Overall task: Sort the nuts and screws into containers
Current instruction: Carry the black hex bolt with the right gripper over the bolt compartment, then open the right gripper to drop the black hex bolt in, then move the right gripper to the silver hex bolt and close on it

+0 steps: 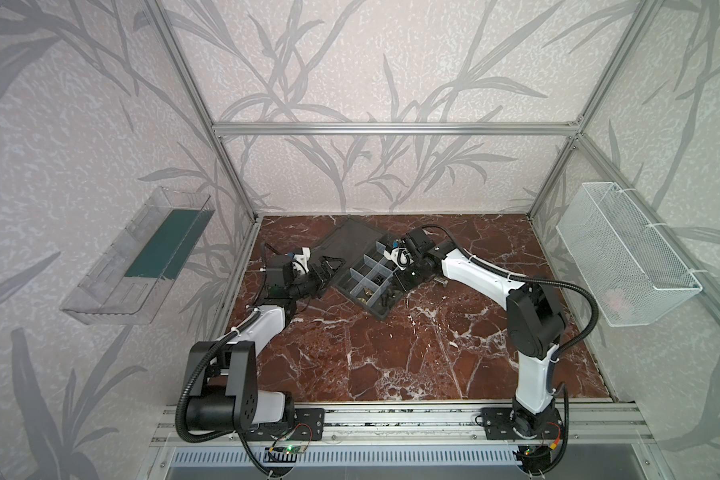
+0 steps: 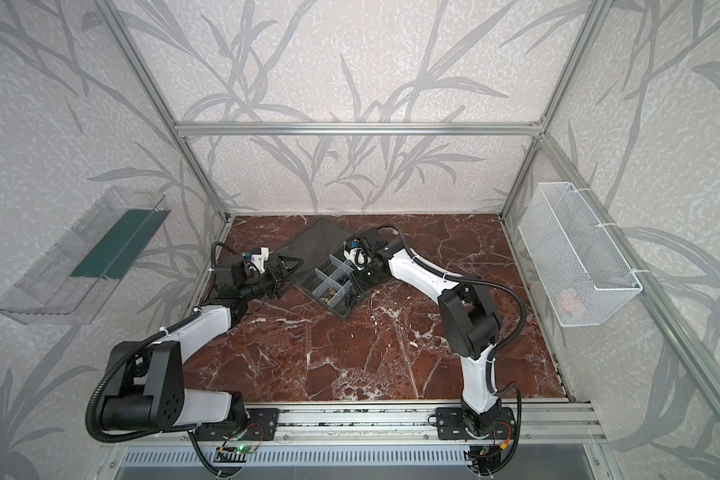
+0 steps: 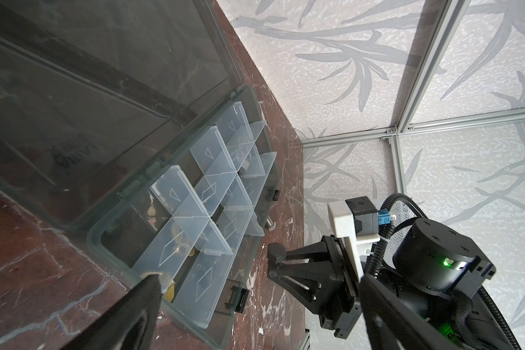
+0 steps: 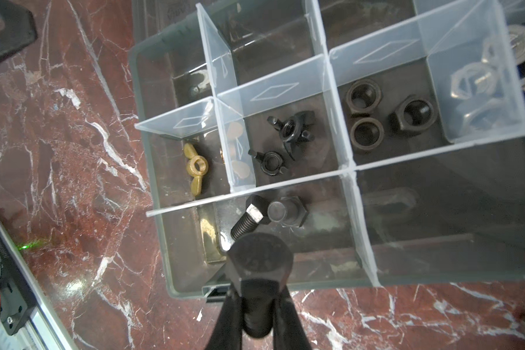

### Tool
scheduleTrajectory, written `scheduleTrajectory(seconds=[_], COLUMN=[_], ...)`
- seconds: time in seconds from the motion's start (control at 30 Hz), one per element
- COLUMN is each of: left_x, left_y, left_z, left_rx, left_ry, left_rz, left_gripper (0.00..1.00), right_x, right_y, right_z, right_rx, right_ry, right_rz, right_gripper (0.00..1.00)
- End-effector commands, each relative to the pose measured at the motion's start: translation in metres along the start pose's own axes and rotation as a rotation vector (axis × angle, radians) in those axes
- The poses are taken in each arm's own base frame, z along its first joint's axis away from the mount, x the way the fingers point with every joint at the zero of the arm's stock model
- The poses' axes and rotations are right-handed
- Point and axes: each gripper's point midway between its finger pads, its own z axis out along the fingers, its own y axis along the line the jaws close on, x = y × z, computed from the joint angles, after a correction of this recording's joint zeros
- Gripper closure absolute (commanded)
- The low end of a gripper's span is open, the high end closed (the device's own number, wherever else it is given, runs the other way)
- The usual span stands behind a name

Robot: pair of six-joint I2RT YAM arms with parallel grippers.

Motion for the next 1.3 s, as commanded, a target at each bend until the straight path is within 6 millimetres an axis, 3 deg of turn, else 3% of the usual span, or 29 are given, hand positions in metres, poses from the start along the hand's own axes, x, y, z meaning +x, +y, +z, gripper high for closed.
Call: scheduleTrajectory(seconds=[0.0,0.2,0.3,0.4,0.63,0.77,0.97,1.27], left_x=[-0.005,-0.005,-0.005,-0.005,-0.005,-0.005,-0.005,-0.006], left_y=[-0.011,-0.011,-0.011,-0.010,-0.011,-0.012,-0.013,-0.014], left_z=[-0.004,-0.004,-0.004,-0.004,-0.004,-0.004,-0.004,-0.004], left_rx=[0.024,0.025,0.025,0.023,0.025,0.027,0.030,0.032], left_ry=[-0.016,-0.018,-0.017,-0.017,-0.019,-0.018,-0.015,-0.016], left_rz=[0.029,0.033,0.031,0.029,0.031,0.031,0.032,0.034], left_gripper=[0.01,0.00,0.00,0.00,0.00,0.01,0.01,0.01], right_x=[0.001,0.006,0.006,0.007,0.003,-0.001,0.009,0.053], right_y=[-0.002,-0.006,-0.009,-0.010,-0.009,-0.015,-0.055,-0.134], right_z=[0.002,0.009,0.009,0.010,0.004,-0.012,-0.042,-0.075], right_rx=[0.032,0.046,0.064,0.069,0.077,0.132,0.271,0.389], right_ry=[0.033,0.060,0.063,0.065,0.049,0.019,0.025,0.093], right_rz=[-0.016,-0.010,-0.010,-0.013,-0.021,-0.031,0.040,0.117], right_gripper=[0.99,0.95,0.78,0.69,0.61,0.58,0.55,0.51])
